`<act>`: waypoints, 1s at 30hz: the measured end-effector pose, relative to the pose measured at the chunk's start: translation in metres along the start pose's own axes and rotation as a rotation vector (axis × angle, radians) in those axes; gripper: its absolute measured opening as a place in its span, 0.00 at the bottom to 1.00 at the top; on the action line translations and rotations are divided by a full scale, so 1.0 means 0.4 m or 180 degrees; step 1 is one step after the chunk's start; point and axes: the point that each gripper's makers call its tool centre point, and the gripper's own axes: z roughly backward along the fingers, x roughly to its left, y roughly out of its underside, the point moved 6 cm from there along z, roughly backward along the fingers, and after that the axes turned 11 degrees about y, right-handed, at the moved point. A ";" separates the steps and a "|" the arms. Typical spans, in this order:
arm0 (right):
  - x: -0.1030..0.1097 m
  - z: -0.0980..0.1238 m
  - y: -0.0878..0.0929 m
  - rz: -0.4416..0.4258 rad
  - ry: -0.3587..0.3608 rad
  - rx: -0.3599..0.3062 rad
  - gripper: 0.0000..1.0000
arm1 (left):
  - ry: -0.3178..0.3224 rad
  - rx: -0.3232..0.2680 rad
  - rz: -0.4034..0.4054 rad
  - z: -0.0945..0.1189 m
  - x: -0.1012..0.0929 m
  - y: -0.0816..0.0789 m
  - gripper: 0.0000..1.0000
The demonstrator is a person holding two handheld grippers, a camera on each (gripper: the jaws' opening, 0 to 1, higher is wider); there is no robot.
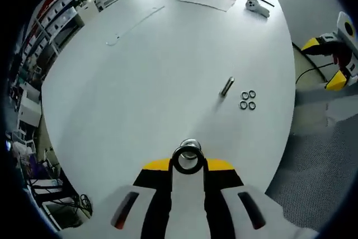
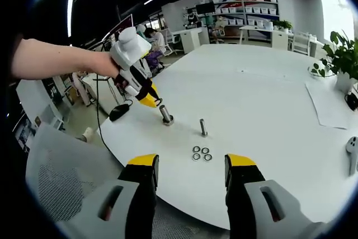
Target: Place the washer onto the threaded stud by aligning its center hole with the stud, sliding it down to the base, and recovering from edge contact or off-axis alignment until the washer reaches the visible bottom stop.
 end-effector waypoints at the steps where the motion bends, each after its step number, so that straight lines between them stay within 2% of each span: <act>1: 0.001 0.001 0.000 0.0004 0.0000 0.0000 0.50 | 0.0004 0.0013 -0.0008 -0.012 0.025 0.003 0.18; 8: 0.000 0.006 -0.004 -0.0004 0.0004 -0.0007 0.50 | 0.0001 0.0095 -0.0122 -0.027 0.024 -0.006 0.18; 13: -0.001 0.005 -0.004 -0.0009 0.0007 -0.0007 0.50 | 0.0012 0.0122 -0.0143 -0.029 0.004 -0.010 0.18; 16: -0.001 0.006 -0.004 -0.0016 0.0008 -0.0005 0.50 | 0.0021 0.0134 -0.0149 -0.041 0.024 -0.011 0.18; 19: -0.001 0.007 -0.003 -0.0015 0.0011 -0.0005 0.50 | 0.0033 0.0176 -0.0181 -0.036 0.015 -0.020 0.18; 24: -0.004 0.008 -0.005 -0.0028 0.0025 -0.0006 0.50 | 0.0032 0.0207 -0.0204 -0.047 0.005 -0.013 0.18; 28: -0.003 0.009 -0.006 -0.0021 0.0025 -0.0004 0.50 | 0.0036 0.0247 -0.0216 -0.059 0.010 -0.013 0.18; 30: -0.005 0.004 -0.003 -0.0018 0.0028 -0.0003 0.50 | 0.0032 0.0266 -0.0237 -0.070 0.028 -0.016 0.18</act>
